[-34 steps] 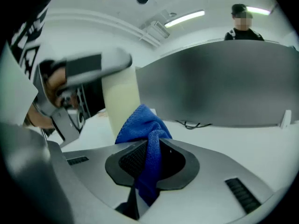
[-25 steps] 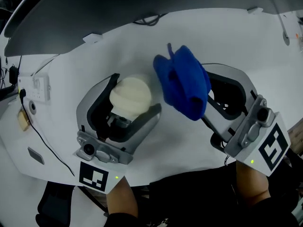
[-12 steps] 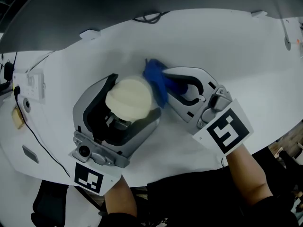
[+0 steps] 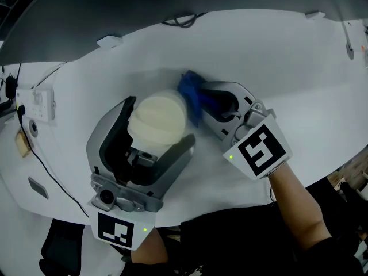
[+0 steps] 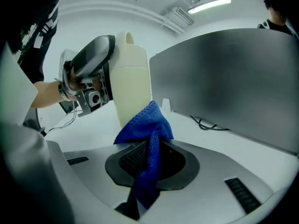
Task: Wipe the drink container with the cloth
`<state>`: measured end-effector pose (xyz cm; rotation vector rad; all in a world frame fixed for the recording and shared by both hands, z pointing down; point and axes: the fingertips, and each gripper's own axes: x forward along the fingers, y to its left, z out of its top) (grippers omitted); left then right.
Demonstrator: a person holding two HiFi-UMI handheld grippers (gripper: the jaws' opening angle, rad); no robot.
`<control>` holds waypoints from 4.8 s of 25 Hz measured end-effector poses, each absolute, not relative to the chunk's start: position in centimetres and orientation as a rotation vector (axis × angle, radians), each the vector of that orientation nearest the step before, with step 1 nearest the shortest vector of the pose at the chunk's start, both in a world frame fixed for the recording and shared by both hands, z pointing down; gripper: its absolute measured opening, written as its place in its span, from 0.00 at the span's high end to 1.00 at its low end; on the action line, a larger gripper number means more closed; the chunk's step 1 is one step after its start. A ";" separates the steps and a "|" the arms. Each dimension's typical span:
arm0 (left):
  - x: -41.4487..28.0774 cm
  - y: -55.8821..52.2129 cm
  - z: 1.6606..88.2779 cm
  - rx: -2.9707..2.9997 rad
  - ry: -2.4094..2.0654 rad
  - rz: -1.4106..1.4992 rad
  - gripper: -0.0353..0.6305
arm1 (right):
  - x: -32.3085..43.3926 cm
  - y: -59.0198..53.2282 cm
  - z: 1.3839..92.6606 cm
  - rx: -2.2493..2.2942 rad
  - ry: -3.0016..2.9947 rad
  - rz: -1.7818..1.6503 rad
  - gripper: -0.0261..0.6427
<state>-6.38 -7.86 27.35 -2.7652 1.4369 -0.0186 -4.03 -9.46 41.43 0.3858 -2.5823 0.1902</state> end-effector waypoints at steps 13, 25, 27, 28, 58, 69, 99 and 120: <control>-6.8 -9.4 28.0 -2.288 2.109 -0.170 0.45 | -3.9 -9.5 41.5 0.462 -2.593 0.209 0.90; -5.0 -8.4 27.9 -2.894 1.106 0.011 0.51 | -1.2 -11.4 30.5 0.507 -2.909 0.387 0.90; -4.7 -8.4 27.9 -2.906 1.066 0.016 0.51 | -1.9 -10.6 27.5 0.368 -3.015 0.223 0.90; -4.6 -8.4 27.9 -2.908 1.061 0.021 0.51 | -2.4 -10.1 26.7 0.302 -3.046 0.159 0.90; -6.2 -9.5 27.4 -2.258 2.065 -0.169 0.51 | -3.2 -9.1 41.5 0.411 -2.609 0.141 0.89; -4.9 -9.4 27.4 -2.806 1.175 0.025 0.51 | 0.4 -12.1 33.0 0.672 -2.825 0.312 0.89; -4.2 -6.5 26.8 -2.904 1.116 0.016 0.52 | -1.5 -7.6 37.6 0.441 -2.694 0.304 0.89; -5.7 -5.7 28.1 -2.532 1.827 -0.133 0.47 | -2.7 -5.5 40.9 0.374 -2.664 0.195 0.89</control>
